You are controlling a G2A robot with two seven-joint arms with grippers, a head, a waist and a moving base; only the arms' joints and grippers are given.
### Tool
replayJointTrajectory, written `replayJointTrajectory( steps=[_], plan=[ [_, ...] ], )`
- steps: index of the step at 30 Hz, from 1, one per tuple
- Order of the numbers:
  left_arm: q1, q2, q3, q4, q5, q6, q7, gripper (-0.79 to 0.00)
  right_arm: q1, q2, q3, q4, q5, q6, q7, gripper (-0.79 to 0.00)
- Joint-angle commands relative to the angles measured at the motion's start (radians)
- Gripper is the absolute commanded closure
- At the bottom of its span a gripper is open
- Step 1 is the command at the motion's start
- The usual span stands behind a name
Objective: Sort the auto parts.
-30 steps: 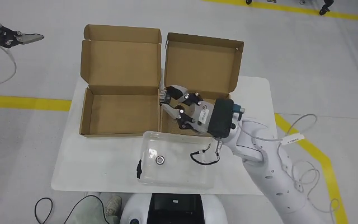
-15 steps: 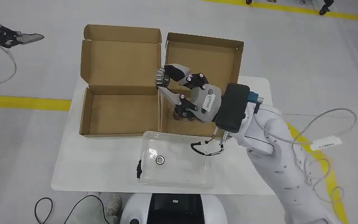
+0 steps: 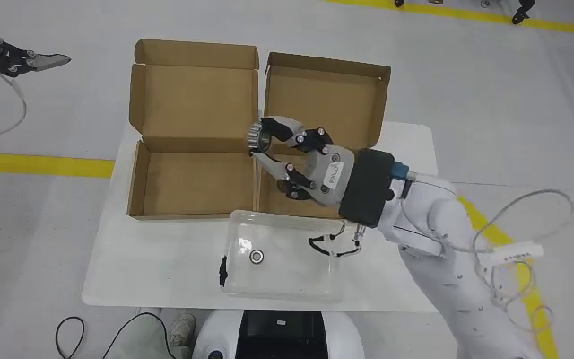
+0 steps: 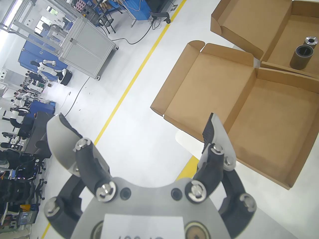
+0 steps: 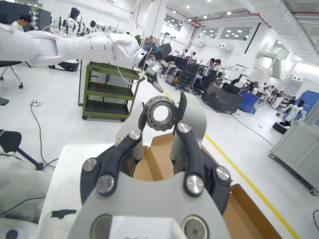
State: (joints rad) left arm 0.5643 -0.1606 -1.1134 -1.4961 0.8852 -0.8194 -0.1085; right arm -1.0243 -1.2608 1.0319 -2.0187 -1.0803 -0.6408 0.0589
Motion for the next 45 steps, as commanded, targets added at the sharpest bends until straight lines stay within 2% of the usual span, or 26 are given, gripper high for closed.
replayJointTrajectory(
  steps=[1,10,20,34,45],
  plan=[
    [0.0,0.0,0.0,0.0,0.0,0.0,0.0,-0.785,-0.02,0.001,-0.02,0.018,-0.015,-0.013,0.008,0.0],
    [0.0,0.0,0.0,0.0,0.0,0.0,0.0,-0.785,-0.136,0.01,-0.085,0.103,-0.127,-0.012,0.079,0.0],
    [0.0,0.0,0.0,0.0,0.0,0.0,0.0,-0.785,-0.137,-0.002,-0.169,0.23,-0.181,0.034,0.133,0.0],
    [0.0,0.0,0.0,0.0,0.0,0.0,0.0,-0.785,-0.016,-0.055,-0.292,0.463,-0.157,0.098,0.144,0.0],
    [0.0,0.0,0.0,0.0,0.0,0.0,0.0,-0.785,0.195,-0.157,-0.449,0.668,-0.11,0.155,0.203,0.0]
  ],
)
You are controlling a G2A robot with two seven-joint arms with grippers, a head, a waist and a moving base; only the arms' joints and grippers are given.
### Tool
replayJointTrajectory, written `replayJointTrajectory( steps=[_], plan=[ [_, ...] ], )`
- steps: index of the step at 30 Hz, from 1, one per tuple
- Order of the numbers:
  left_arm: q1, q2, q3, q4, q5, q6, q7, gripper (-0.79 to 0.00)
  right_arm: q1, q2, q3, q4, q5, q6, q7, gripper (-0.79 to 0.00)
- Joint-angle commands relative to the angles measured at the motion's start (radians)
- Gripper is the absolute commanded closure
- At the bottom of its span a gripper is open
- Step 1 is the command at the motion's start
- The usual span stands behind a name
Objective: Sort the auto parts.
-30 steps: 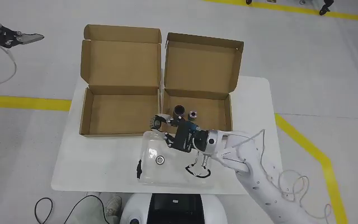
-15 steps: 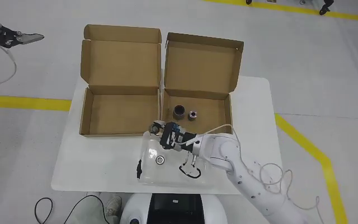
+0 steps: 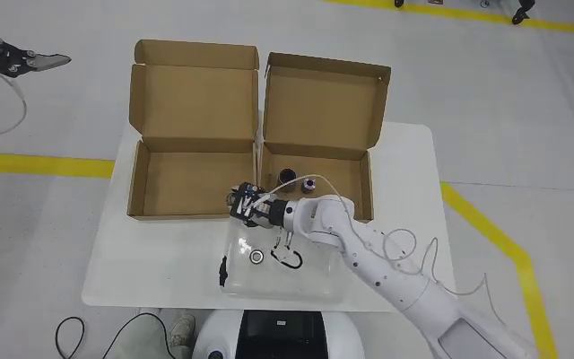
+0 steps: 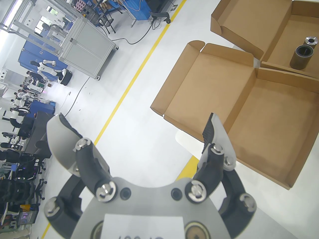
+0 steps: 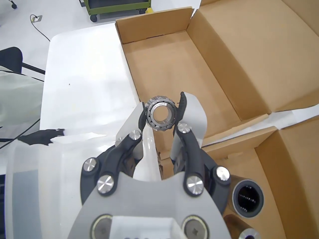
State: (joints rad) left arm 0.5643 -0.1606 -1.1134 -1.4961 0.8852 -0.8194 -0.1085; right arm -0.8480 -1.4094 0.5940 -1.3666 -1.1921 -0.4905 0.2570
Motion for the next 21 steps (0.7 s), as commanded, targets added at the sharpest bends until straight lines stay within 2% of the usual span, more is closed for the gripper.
replayJointTrajectory(
  steps=[1,12,21],
  plan=[
    [0.0,0.0,0.0,0.0,0.0,0.0,0.0,-0.785,0.037,-0.02,-0.025,0.034,0.005,0.011,0.01,0.0],
    [0.0,0.0,0.0,0.0,0.0,0.0,0.0,-0.785,0.189,-0.156,-0.157,0.283,0.048,0.074,0.036,0.0],
    [0.0,0.0,0.0,0.0,0.0,0.0,0.0,-0.785,0.243,-0.243,-0.199,0.461,0.055,0.112,0.006,-0.003]
  ],
)
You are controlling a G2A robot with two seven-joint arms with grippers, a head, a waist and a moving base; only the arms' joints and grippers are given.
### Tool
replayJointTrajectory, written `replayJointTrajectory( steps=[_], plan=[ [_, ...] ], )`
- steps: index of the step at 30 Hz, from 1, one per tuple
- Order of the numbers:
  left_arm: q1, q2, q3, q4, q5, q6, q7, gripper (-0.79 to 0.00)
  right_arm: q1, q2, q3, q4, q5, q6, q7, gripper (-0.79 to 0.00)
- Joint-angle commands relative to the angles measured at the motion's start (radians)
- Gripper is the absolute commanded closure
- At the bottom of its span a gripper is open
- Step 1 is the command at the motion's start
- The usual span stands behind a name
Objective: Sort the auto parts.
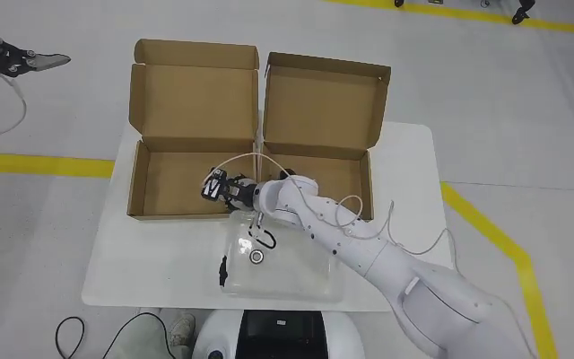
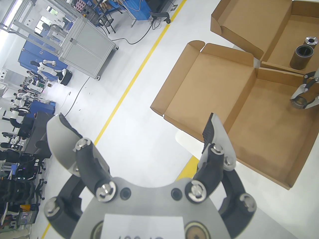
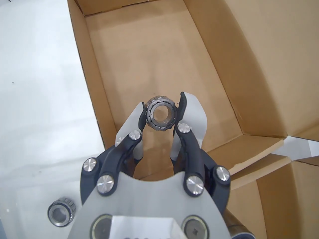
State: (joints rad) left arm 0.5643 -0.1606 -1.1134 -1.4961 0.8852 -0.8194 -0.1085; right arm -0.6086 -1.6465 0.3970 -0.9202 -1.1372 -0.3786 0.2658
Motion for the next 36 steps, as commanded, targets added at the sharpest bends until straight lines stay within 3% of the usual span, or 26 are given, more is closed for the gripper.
replayJointTrajectory(
  steps=[1,6,8,16,21,28,36],
  plan=[
    [0.0,0.0,0.0,0.0,0.0,0.0,0.0,-0.785,0.007,-0.014,-0.004,0.027,0.0,0.002,-0.006,-0.031],
    [0.0,0.0,0.0,0.0,0.0,0.0,0.0,-0.785,0.027,-0.053,-0.021,0.079,-0.013,0.01,0.001,-0.225],
    [0.0,0.0,0.0,0.0,0.0,0.0,0.0,-0.785,0.033,-0.068,-0.025,0.103,-0.014,0.011,0.001,-0.262],
    [0.0,0.0,0.0,0.0,0.0,0.0,0.0,-0.785,0.053,-0.115,-0.023,0.189,-0.013,0.001,-0.03,-0.268],
    [0.0,0.0,0.0,0.0,0.0,0.0,0.0,-0.785,0.063,-0.117,-0.002,0.181,-0.034,-0.011,-0.082,-0.262],
    [0.0,0.0,0.0,0.0,0.0,0.0,0.0,-0.785,0.024,-0.066,0.062,0.038,-0.092,-0.051,-0.113,-0.262],
    [0.0,0.0,0.0,0.0,0.0,0.0,0.0,-0.785,-0.169,0.057,0.201,-0.33,-0.197,-0.142,-0.011,-0.292]
  ],
)
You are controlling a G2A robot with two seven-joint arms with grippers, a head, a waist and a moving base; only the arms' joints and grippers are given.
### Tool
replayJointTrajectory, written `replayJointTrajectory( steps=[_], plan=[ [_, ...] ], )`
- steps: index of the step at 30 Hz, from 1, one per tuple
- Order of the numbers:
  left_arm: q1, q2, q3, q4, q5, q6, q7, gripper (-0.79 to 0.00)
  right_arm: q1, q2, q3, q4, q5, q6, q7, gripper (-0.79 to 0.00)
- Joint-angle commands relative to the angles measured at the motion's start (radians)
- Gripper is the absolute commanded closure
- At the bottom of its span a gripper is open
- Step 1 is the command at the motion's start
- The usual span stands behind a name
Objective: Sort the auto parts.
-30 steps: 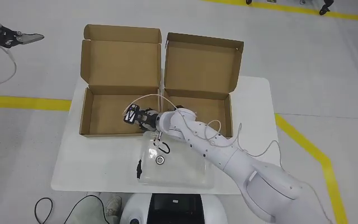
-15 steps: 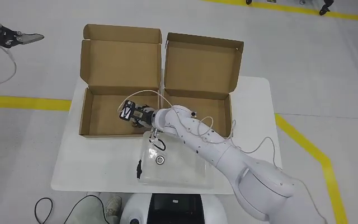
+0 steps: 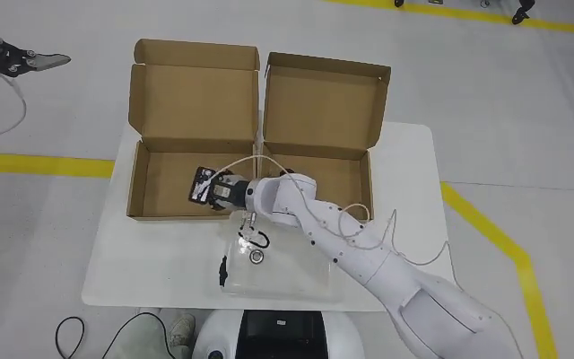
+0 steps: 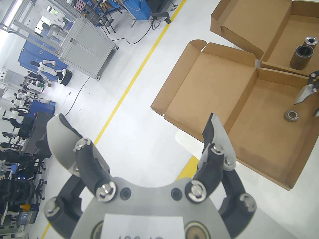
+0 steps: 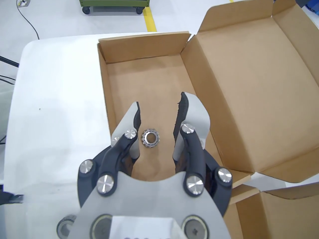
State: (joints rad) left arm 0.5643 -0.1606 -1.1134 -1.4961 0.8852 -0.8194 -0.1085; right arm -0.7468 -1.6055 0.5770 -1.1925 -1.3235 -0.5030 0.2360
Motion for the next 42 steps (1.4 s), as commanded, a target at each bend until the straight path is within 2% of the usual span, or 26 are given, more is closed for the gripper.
replayJointTrajectory(
  steps=[1,6,10,14,18,25,33,36,40,42],
  plan=[
    [0.0,0.0,0.0,0.0,0.0,0.0,0.0,-0.785,-0.064,0.034,0.046,-0.106,-0.025,-0.037,0.045,-0.299],
    [0.0,0.0,0.0,0.0,0.0,0.0,0.0,-0.785,-0.245,0.115,0.171,-0.343,-0.049,-0.188,0.182,-0.283],
    [0.0,0.0,0.0,0.0,0.0,0.0,0.0,-0.785,-0.392,0.168,0.269,-0.504,-0.078,-0.292,0.233,-0.268],
    [0.0,0.0,0.0,0.0,0.0,0.0,0.0,-0.785,-0.518,0.206,0.344,-0.601,-0.115,-0.342,0.257,-0.271],
    [0.0,0.0,0.0,0.0,0.0,0.0,0.0,-0.785,-0.586,0.227,0.369,-0.633,-0.163,-0.353,0.264,-0.271],
    [0.0,0.0,0.0,0.0,0.0,0.0,0.0,-0.785,-0.599,0.236,0.316,-0.59,-0.307,-0.295,0.246,-0.268],
    [0.0,0.0,0.0,0.0,0.0,0.0,0.0,-0.785,-0.569,0.234,0.259,-0.491,-0.326,-0.286,0.181,-0.268],
    [0.0,0.0,0.0,0.0,0.0,0.0,0.0,-0.785,-0.554,0.233,0.235,-0.47,-0.346,-0.295,0.185,-0.314],
    [0.0,0.0,0.0,0.0,0.0,0.0,0.0,-0.785,-0.538,0.23,0.207,-0.439,-0.36,-0.283,0.198,-0.453],
    [0.0,0.0,0.0,0.0,0.0,0.0,0.0,-0.785,-0.53,0.229,0.196,-0.424,-0.366,-0.273,0.202,-0.471]
  ],
)
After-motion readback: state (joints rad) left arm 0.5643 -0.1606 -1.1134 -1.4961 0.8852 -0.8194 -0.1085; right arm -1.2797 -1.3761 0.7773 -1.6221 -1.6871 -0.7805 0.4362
